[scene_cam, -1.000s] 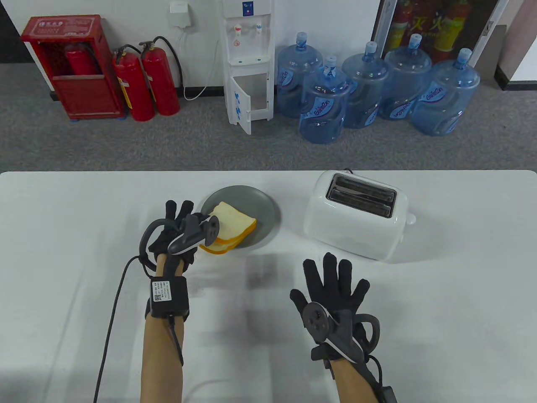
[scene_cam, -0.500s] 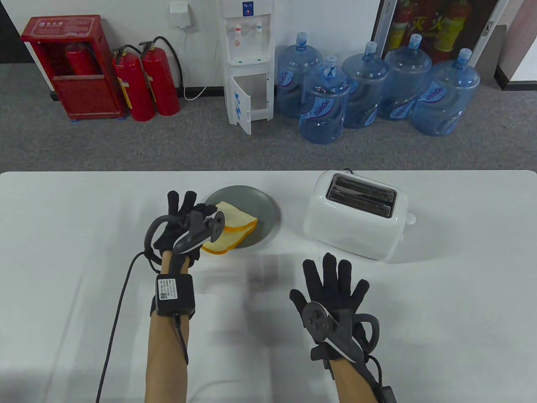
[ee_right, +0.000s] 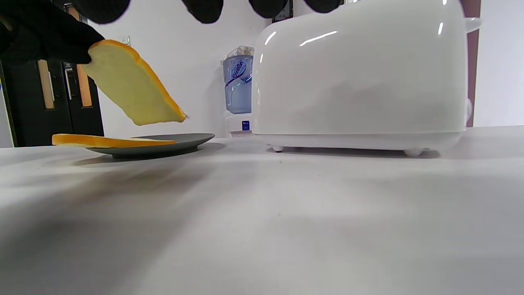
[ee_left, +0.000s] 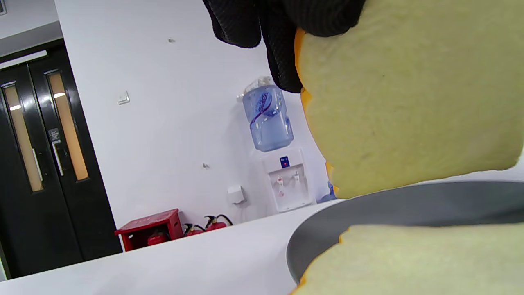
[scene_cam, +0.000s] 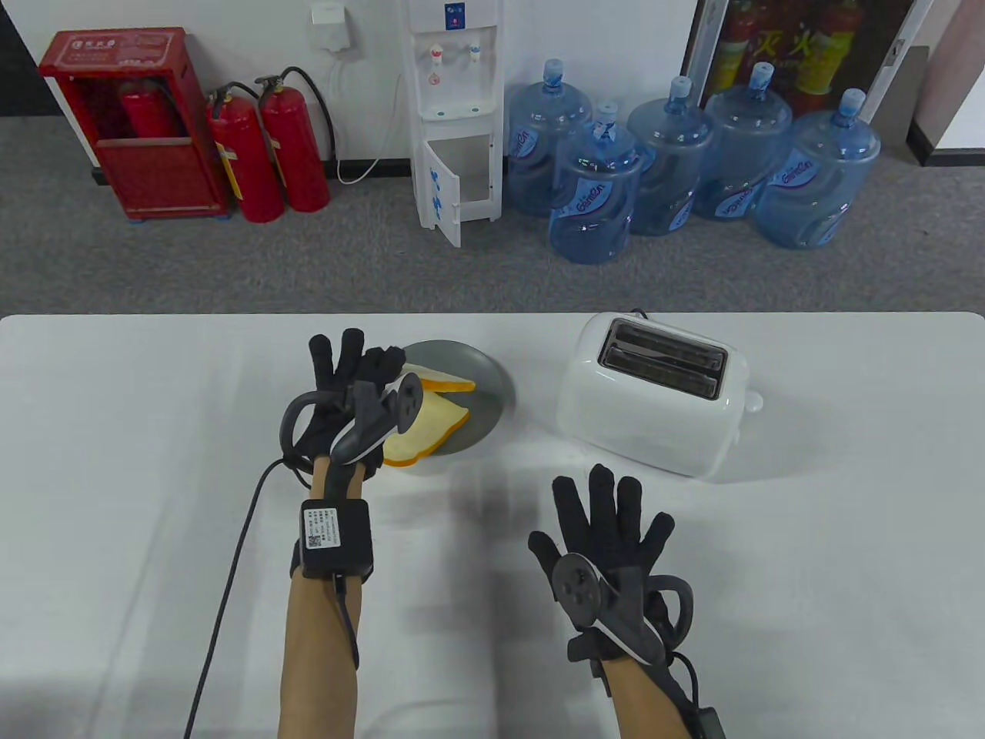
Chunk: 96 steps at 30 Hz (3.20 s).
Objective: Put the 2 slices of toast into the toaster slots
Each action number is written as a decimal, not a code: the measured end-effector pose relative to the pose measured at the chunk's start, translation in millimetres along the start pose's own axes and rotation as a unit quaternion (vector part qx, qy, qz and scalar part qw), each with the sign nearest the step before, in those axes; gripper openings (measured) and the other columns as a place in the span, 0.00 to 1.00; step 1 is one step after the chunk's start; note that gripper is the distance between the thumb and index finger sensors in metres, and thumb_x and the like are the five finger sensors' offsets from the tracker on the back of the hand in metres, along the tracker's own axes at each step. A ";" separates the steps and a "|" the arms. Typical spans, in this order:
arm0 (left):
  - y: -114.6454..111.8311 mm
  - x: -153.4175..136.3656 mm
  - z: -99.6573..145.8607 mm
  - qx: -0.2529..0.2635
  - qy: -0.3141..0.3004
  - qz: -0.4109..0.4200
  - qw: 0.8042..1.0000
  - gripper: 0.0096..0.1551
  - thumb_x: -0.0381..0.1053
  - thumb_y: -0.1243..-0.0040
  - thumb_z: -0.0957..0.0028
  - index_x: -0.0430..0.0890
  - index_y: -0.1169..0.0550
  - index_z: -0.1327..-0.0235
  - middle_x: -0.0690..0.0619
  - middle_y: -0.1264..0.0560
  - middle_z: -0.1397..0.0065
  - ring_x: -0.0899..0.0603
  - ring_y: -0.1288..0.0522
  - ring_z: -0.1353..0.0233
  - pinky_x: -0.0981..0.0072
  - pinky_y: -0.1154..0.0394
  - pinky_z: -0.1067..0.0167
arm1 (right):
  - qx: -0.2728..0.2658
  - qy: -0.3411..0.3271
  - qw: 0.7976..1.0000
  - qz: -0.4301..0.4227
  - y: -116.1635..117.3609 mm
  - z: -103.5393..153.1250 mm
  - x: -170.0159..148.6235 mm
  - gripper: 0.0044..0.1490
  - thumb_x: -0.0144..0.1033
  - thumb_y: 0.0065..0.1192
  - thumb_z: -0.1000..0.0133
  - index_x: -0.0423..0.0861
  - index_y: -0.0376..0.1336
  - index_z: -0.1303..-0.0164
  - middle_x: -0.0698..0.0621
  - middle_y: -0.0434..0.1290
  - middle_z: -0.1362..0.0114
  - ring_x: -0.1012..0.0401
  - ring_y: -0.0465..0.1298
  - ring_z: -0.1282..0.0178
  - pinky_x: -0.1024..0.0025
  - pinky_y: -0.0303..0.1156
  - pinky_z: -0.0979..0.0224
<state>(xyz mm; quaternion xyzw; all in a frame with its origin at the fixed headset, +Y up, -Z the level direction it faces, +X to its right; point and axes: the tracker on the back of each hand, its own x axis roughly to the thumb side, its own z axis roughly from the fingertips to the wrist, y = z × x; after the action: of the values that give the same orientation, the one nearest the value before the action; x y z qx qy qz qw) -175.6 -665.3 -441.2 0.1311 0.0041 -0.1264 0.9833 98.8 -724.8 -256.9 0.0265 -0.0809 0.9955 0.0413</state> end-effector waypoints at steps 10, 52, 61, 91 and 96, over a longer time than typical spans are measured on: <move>20.2 -13.0 14.2 0.030 -0.014 0.002 0.999 0.27 0.46 0.54 0.40 0.66 0.32 0.28 0.64 0.26 0.27 0.49 0.31 0.14 0.40 0.53 0.19 | 0.002 0.000 1.000 -0.003 0.3 -0.1 0.0 0.47 0.71 0.33 0.26 0.57 0.37 0.01 0.40 0.34 0.01 0.37 0.38 0.06 0.22 0.39 0.21; 41.9 -29.4 175.9 0.077 -0.084 0.169 0.979 0.26 0.45 0.56 0.41 0.65 0.27 0.33 0.58 0.22 0.37 0.45 0.26 0.22 0.39 0.47 0.19 | -0.050 -0.098 0.991 -0.077 -13.5 15.8 5.8 0.55 0.78 0.29 0.35 0.58 0.29 0.03 0.41 0.36 0.01 0.43 0.43 0.03 0.29 0.48 0.13; 50.3 -10.1 190.7 0.086 -0.143 0.201 0.965 0.26 0.46 0.56 0.42 0.63 0.26 0.33 0.57 0.21 0.38 0.45 0.25 0.23 0.37 0.46 0.19 | -0.144 -0.183 0.966 -0.109 -30.7 29.3 20.1 0.52 0.75 0.38 0.36 0.63 0.31 0.06 0.44 0.44 0.02 0.49 0.55 0.05 0.42 0.58 0.09; 55.2 12.9 200.1 0.074 -0.209 0.204 0.953 0.26 0.46 0.56 0.42 0.63 0.26 0.33 0.58 0.21 0.39 0.45 0.25 0.24 0.37 0.47 0.19 | -0.178 -0.287 0.931 -0.140 -40.7 47.0 52.3 0.39 0.43 0.59 0.30 0.68 0.45 0.14 0.52 0.67 0.17 0.64 0.83 0.31 0.66 0.81 0.25; 55.5 14.0 200.5 0.073 -0.216 0.208 0.951 0.26 0.46 0.56 0.42 0.62 0.26 0.32 0.57 0.21 0.39 0.45 0.25 0.24 0.37 0.47 0.19 | -0.195 -0.287 0.928 -0.137 -42.6 48.2 51.8 0.37 0.44 0.63 0.31 0.67 0.49 0.15 0.54 0.71 0.20 0.67 0.86 0.35 0.68 0.83 0.27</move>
<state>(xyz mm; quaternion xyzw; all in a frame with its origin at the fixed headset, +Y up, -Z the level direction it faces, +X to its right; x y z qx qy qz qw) -153.2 -668.9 -233.9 0.1696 -0.2452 0.0556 0.9529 53.2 -686.7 -199.6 0.3135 -0.2774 0.8946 0.1564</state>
